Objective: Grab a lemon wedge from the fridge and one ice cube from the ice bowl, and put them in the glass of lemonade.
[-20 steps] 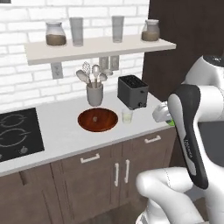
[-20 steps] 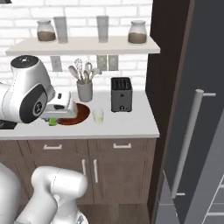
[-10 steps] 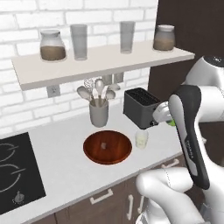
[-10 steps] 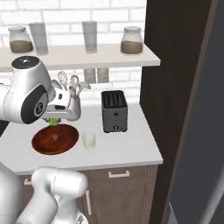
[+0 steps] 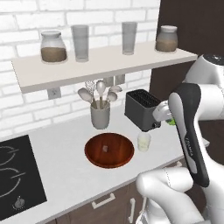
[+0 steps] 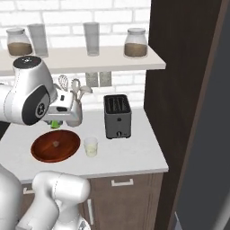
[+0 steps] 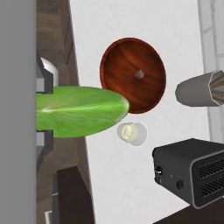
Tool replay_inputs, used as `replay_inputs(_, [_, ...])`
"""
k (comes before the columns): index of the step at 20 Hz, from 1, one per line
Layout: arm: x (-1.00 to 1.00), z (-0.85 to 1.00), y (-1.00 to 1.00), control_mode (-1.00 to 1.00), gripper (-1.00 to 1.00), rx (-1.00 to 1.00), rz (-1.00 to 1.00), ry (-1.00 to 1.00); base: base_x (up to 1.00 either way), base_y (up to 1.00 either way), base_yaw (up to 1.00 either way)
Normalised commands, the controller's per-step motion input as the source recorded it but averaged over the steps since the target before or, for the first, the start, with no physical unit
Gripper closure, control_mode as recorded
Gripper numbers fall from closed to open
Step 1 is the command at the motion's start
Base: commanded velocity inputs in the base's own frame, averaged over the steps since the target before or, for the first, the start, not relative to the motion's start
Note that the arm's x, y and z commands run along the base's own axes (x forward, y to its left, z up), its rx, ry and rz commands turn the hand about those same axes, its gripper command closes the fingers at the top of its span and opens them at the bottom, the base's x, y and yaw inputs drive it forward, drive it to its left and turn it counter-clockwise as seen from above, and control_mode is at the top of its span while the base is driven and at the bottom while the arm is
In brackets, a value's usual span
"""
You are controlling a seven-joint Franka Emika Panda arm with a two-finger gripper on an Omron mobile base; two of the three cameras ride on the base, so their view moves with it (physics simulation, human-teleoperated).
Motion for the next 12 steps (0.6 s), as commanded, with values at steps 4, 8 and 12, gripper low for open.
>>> replay_inputs(4, [0.0, 0.0, 0.0, 1.0, 1.0, 0.0, 0.0, 0.0, 0.0, 0.0, 0.0])
replay_inputs(8, [0.02, -0.45, 0.0, -1.0, 1.0, 0.0, 0.0, 0.13, 0.0, 0.0, 0.0])
replay_inputs(12, [0.01, -1.0, 0.0, -1.0, 1.0, 0.0, 0.0, 0.31, 0.0, 0.0, 0.0])
